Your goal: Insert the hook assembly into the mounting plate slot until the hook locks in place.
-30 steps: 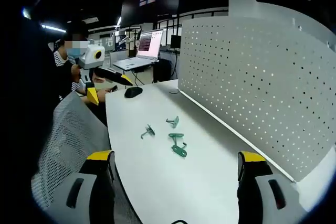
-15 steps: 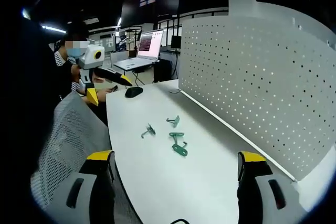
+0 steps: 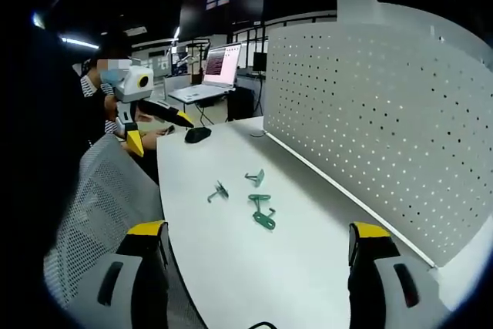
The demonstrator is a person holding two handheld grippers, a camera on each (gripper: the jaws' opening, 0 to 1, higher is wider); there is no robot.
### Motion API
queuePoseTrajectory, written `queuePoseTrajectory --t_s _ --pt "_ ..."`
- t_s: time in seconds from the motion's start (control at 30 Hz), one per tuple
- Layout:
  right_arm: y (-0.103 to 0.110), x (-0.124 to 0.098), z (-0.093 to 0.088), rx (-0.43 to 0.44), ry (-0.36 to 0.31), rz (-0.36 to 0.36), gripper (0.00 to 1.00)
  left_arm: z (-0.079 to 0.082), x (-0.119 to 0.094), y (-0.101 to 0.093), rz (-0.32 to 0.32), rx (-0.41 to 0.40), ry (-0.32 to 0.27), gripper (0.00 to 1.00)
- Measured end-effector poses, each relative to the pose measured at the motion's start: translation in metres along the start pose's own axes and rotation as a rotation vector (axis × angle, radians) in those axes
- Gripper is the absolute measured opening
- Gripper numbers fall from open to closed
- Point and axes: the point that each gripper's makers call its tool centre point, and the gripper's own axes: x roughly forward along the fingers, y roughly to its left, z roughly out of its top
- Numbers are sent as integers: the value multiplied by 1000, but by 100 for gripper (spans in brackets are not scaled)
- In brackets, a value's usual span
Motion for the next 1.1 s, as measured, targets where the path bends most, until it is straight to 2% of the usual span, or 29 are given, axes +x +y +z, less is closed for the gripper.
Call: queuePoseTrajectory --t_s 0.63,1.1 --pt "-1 -2 -4 4 5 2 94 1 5 -2 -11 12 11 91" --pt "1 -2 -5 6 14 -4 94 4 13 3 -32 57 28 84"
